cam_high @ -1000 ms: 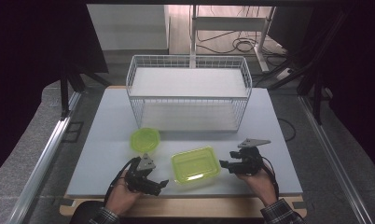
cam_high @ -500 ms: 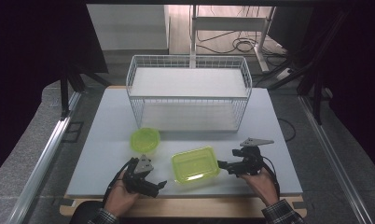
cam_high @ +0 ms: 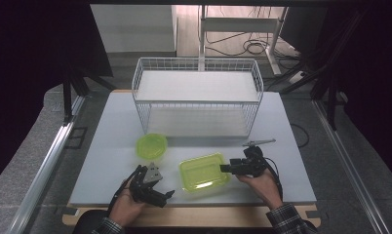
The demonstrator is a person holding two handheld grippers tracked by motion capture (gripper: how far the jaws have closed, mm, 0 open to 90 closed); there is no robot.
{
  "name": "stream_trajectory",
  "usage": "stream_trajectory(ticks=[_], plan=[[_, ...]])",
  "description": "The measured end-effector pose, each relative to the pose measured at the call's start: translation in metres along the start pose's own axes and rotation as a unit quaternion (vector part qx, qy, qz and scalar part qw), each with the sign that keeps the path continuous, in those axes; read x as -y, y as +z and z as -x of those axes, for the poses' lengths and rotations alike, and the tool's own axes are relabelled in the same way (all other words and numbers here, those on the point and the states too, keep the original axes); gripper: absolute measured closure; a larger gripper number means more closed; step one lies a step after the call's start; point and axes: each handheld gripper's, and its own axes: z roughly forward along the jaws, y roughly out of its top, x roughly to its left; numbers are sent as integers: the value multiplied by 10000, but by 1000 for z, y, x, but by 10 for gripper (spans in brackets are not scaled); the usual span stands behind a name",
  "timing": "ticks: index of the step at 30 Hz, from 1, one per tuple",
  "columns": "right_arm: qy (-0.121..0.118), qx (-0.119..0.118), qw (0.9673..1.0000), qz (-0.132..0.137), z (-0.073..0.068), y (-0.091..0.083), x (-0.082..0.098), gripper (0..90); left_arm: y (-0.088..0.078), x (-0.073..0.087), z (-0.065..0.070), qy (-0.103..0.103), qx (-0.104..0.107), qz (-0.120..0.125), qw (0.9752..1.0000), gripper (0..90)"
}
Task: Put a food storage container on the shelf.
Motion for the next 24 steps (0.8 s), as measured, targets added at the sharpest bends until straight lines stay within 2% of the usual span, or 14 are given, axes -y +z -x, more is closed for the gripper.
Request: stream_trajectory(ticks=[1, 2, 3, 6, 7, 8, 9, 10, 11, 12, 14, 17, 19, 24], plan=[[154, -128, 9998, -36, 3, 2, -2, 446, 0, 0, 1, 19, 2, -4, 10000, 30], [154, -128, 9998, -36, 3, 2, -2, 446, 0, 0, 1, 19, 2, -4, 10000, 30], [336, -262, 9991, -70, 5, 4, -4, 500, 1, 0, 1, 42, -7, -16, 10000, 30], [437, -336, 9984, -106, 7, 6, -5, 557, 1, 0, 2, 97, -19, -51, 9999, 30], [597, -421, 9972, -185, 9, 9, -6, 622, 1, 0, 2, 107, -26, -57, 9999, 30], [597, -421, 9972, -185, 9, 9, -6, 622, 2, 0, 2, 120, -29, -66, 9999, 30], [753, -515, 9956, -236, 11, 11, -6, 697, 2, 0, 2, 139, -32, -79, 9999, 31], [753, -515, 9956, -236, 11, 11, -6, 697, 2, 0, 3, 151, -33, -84, 9998, 31], [1023, -713, 9918, -289, 15, 12, -6, 734, 2, 0, 3, 159, -38, -88, 9998, 31], [1023, -713, 9918, -289, 15, 12, -6, 734, 2, 0, 3, 159, -38, -88, 9998, 31], [1233, -896, 9878, -315, 19, 12, -7, 771, 2, 0, 4, 161, -53, -78, 9998, 31], [1304, -1028, 9856, -312, 17, 13, -8, 797, 1, 0, 2, 146, -69, -58, 9999, 31], [1242, -958, 9871, -315, 14, 12, -9, 798, 0, 0, 2, 137, -76, -48, 9999, 31], [1293, -950, 9869, -154, 14, 6, -10, 799, -1, 0, 0, 120, -103, -46, 9999, 31]])
